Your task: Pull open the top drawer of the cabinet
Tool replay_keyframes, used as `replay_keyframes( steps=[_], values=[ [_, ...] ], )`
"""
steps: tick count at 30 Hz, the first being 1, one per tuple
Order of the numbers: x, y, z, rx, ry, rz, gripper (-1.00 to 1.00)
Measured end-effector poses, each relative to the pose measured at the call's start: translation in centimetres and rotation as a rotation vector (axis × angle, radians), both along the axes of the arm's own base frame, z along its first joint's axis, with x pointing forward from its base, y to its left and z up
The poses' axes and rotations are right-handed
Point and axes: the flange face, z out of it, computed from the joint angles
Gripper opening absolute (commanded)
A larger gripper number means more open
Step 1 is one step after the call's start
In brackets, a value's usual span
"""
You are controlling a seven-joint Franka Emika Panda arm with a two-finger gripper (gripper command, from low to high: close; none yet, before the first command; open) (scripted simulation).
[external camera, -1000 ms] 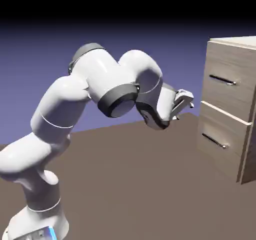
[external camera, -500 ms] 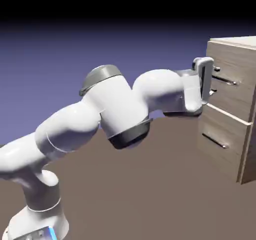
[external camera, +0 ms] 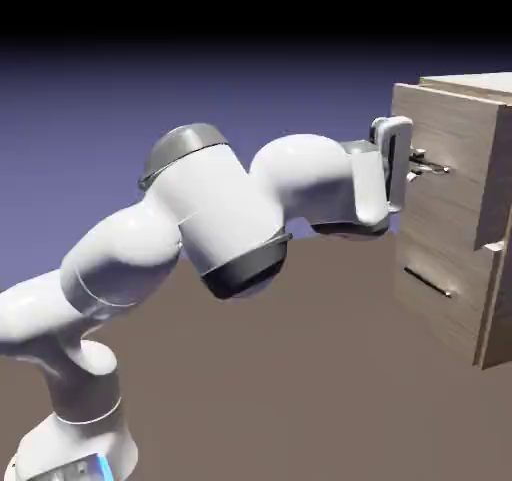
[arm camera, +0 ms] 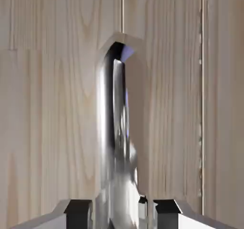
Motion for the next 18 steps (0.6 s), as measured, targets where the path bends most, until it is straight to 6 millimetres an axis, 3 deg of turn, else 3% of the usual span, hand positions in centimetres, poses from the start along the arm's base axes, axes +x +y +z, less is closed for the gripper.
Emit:
replay_keyframes(
  steps=[14, 15, 17, 18],
  values=[
    [-15.2, 0.0, 0.0, 0.000, -0.001, 0.000, -1.00],
    [-15.9, 0.0, 0.0, 0.000, -0.001, 0.000, 1.00],
    [-15.9, 0.0, 0.0, 0.000, 0.002, 0.000, 1.00],
    [-17.1, 0.0, 0.0, 0.002, 0.003, 0.001, 1.00]
  ],
)
